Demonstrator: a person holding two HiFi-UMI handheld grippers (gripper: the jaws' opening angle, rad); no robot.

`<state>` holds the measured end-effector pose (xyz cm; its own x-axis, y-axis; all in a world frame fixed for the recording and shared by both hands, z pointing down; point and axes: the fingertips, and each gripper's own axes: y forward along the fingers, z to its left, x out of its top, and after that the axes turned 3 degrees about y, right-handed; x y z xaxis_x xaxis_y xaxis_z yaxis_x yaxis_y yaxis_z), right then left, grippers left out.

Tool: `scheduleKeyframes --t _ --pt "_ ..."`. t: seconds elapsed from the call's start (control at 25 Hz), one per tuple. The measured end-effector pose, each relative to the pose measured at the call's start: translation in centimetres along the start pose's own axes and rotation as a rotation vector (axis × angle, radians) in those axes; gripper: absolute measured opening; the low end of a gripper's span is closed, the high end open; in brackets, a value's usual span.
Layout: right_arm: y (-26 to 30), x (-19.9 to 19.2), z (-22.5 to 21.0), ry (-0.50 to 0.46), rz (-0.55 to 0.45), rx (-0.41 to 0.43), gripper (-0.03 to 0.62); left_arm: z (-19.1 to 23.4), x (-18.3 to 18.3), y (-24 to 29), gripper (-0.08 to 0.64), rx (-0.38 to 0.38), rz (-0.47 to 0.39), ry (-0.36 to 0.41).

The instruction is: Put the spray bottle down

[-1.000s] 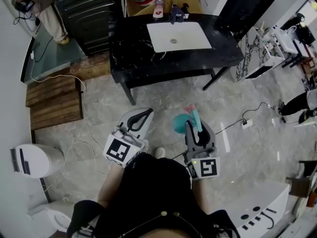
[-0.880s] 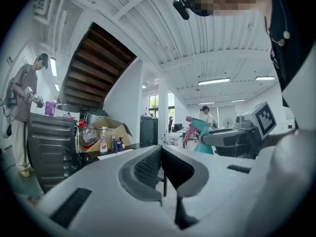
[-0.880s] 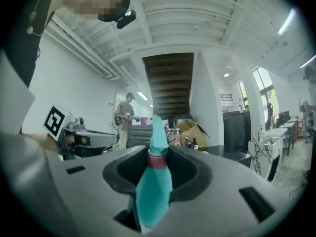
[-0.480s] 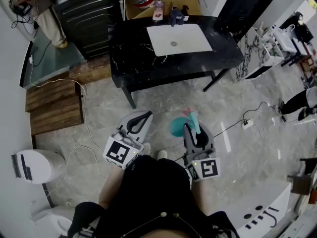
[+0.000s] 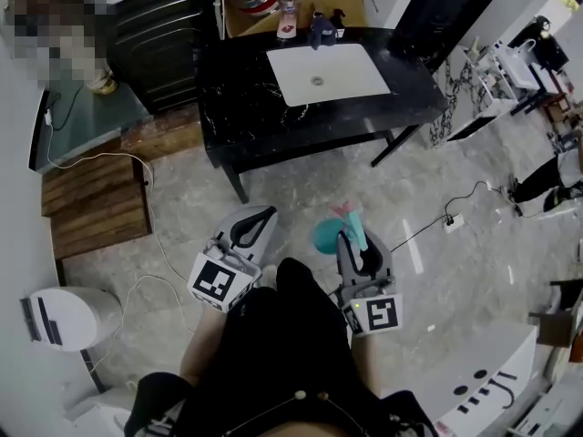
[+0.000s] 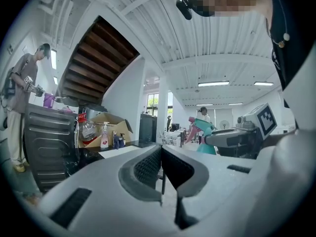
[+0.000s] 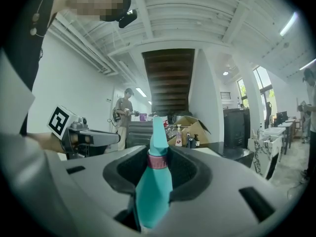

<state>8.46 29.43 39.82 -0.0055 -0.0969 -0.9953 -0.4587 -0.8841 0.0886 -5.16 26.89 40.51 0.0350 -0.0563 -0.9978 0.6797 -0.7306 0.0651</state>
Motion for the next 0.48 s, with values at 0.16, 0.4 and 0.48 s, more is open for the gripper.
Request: scheduleKeyframes --t 0.16,0.4,0.48 --pt "0.9 -0.1 -0.4 -0.004 0.021 -0.010 0.133 0.6 -0.3 0.3 0.006 -0.007 0.000 -0.012" --pt "2.9 0.0 -2.6 -0.003 0.026 -0.018 0.133 2.2 -1.0 2.1 0.006 0.005 0.022 -0.029" --pt "3.9 -0.4 -3.6 -0.011 0.045 -0.016 0.133 2.8 -0.9 3.0 0.006 0.011 0.027 -0.029"
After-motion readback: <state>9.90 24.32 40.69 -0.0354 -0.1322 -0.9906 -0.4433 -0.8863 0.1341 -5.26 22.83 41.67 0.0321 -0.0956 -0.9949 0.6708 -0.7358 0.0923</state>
